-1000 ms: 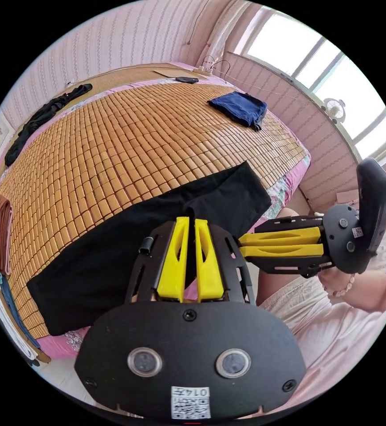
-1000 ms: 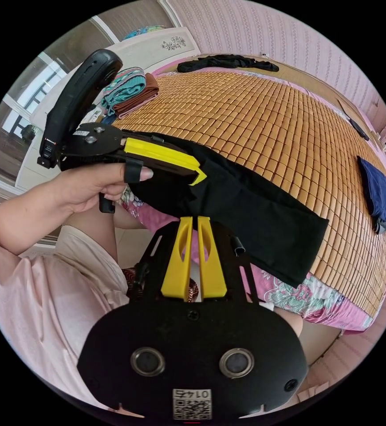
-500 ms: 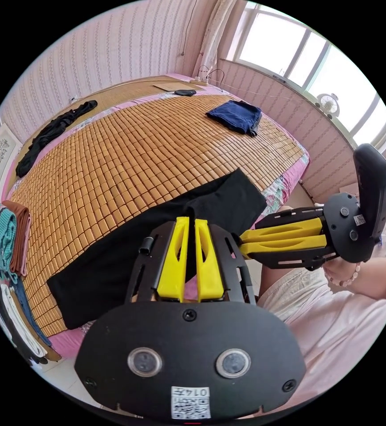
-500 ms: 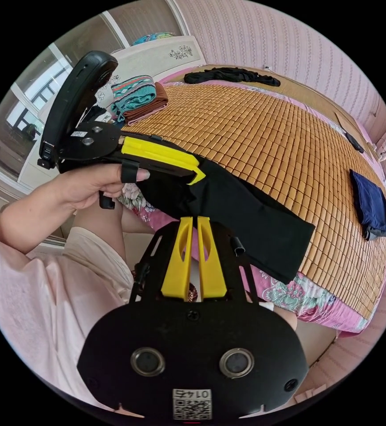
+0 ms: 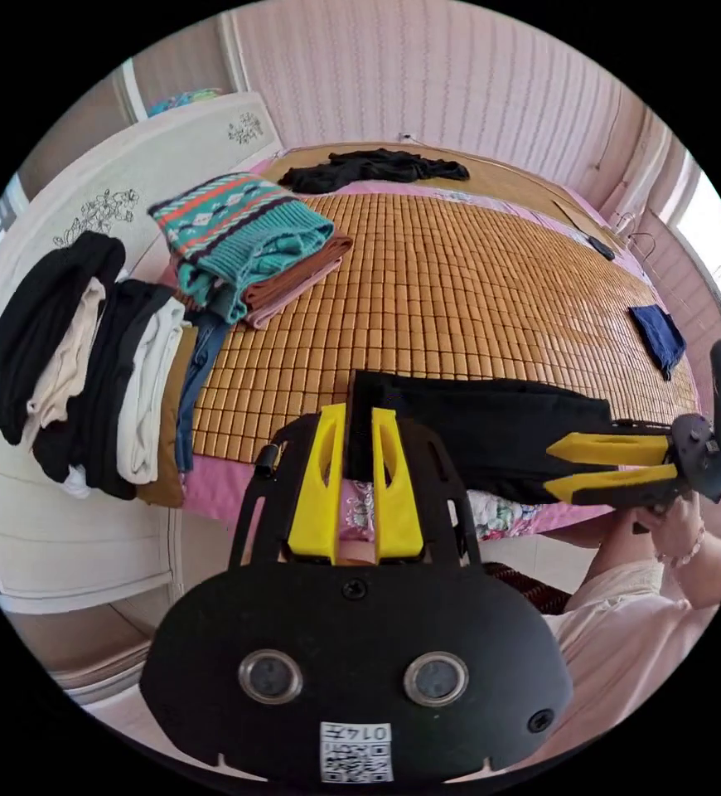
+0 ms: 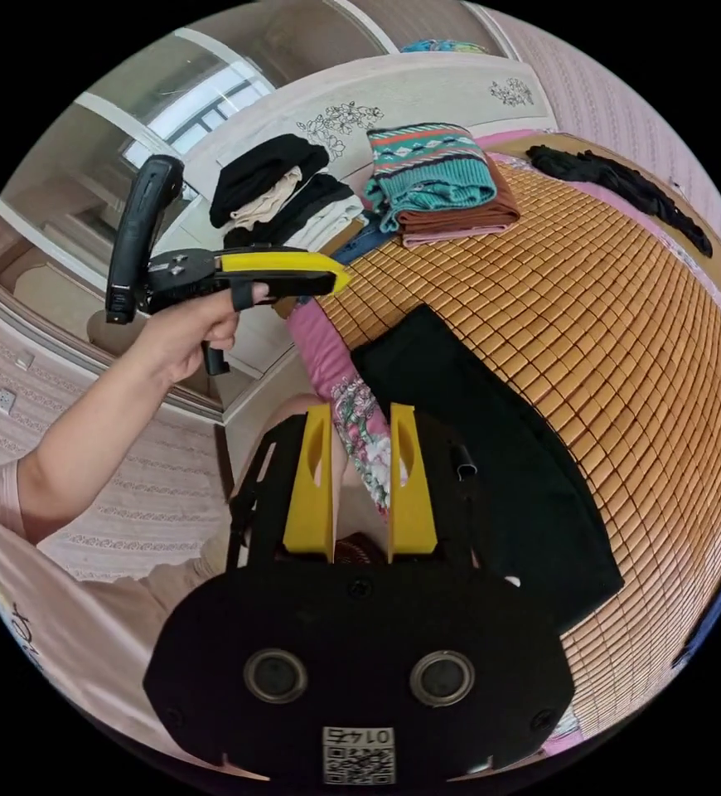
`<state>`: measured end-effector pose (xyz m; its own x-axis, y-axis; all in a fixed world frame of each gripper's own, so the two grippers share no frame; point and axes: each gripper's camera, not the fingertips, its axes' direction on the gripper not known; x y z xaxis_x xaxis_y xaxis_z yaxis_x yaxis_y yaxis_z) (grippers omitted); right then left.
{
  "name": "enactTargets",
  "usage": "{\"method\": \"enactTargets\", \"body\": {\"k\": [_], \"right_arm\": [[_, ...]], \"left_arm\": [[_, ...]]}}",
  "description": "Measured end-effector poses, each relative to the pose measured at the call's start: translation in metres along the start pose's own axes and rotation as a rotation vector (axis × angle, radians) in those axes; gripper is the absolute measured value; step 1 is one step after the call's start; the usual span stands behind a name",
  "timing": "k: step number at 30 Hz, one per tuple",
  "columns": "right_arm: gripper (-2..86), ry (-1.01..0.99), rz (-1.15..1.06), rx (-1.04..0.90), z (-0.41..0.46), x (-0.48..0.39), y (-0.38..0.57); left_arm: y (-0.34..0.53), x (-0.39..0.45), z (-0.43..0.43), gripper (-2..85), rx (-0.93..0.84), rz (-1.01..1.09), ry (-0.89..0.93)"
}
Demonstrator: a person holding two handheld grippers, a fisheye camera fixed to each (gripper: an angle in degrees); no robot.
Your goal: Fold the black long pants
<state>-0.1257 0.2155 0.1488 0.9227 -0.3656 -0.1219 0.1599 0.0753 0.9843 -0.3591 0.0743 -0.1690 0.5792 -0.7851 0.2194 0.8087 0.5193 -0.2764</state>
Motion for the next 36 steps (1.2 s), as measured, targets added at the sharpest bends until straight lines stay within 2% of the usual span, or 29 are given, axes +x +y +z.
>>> {"method": "enactTargets", "body": {"k": [3,8,10,13,17,18,23,26,29,32,34,36], "right_arm": [[9.8,0.084,0.110,-0.035,-0.006,0.040,0.040],[11.0,0.300,0.409,-0.010,-0.037,0.104,0.123],[11.7,0.270,0.588,-0.003,-0.042,0.133,0.159],[11.8,0.164,0.713,0.022,-0.036,0.153,0.184],[9.1,0.010,0.736,0.045,-0.021,0.163,0.184],[7.6,-0.015,0.759,0.041,-0.016,0.166,0.182],[2.4,-0.051,0.772,0.081,-0.023,0.174,0.178],[1.2,-0.055,0.762,0.118,-0.040,0.179,0.185],[0.7,0.048,0.820,0.129,-0.062,0.187,0.203],[0.4,0.029,0.854,0.098,-0.072,0.197,0.216],[0.1,0.210,0.866,0.029,-0.079,0.191,0.211],[-0.1,0.308,0.810,0.015,-0.085,0.180,0.196]], "left_arm": [[0.024,0.005,0.024,5.7,-0.046,0.023,0.043],[0.045,0.064,0.059,5.5,-0.093,0.146,0.109],[0.048,0.089,0.070,5.9,-0.103,0.170,0.118],[0.048,0.110,0.078,6.0,-0.110,0.182,0.129],[0.051,0.120,0.099,5.9,-0.151,0.174,0.107],[0.057,0.118,0.098,5.7,-0.100,0.153,0.122],[0.059,0.127,0.094,4.7,-0.091,0.161,0.108],[0.059,0.147,0.088,1.0,-0.121,0.203,0.125],[0.076,0.190,0.089,-0.6,-0.142,0.288,0.236],[0.092,0.238,0.082,-0.8,-0.092,0.382,0.150],[0.092,0.255,0.076,-0.7,-0.092,0.394,0.077],[0.091,0.257,0.065,-0.6,-0.073,0.398,0.063]]}}
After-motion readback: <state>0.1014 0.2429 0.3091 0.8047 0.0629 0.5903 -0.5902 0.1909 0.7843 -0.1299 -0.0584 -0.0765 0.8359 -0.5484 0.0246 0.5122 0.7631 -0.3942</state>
